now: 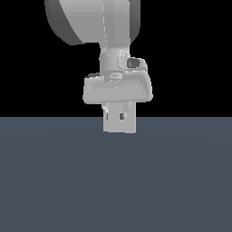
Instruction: Plug the charger into the wall socket.
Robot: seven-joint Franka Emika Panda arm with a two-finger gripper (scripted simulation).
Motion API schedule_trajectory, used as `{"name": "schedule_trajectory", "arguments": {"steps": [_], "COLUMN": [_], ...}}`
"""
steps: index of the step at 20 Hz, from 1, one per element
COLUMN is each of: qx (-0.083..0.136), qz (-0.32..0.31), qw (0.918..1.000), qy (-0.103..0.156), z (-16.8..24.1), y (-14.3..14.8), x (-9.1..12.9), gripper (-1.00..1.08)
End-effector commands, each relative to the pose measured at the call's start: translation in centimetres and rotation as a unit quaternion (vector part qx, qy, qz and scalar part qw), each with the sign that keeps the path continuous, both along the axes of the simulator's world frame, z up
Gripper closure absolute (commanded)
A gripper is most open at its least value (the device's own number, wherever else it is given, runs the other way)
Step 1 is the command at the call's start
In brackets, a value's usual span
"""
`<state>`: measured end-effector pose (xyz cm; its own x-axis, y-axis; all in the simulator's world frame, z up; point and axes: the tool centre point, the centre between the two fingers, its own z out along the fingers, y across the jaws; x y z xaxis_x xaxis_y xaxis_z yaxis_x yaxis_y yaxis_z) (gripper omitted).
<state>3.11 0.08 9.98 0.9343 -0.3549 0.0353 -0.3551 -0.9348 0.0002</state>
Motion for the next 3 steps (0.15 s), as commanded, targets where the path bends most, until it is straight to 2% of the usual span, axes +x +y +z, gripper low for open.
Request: {"name": "schedule_trajectory", "arguments": {"steps": [1,3], "qx": [0.000,0.000], "qz": [0.000,0.000], "qw": [1.0000,1.0000], "qy": [0.000,0.000], "z": [0.02,0.02], "y": [-0.07,-0.10], "x": [0.32,0.36], "gripper": [1.08,1.08]}}
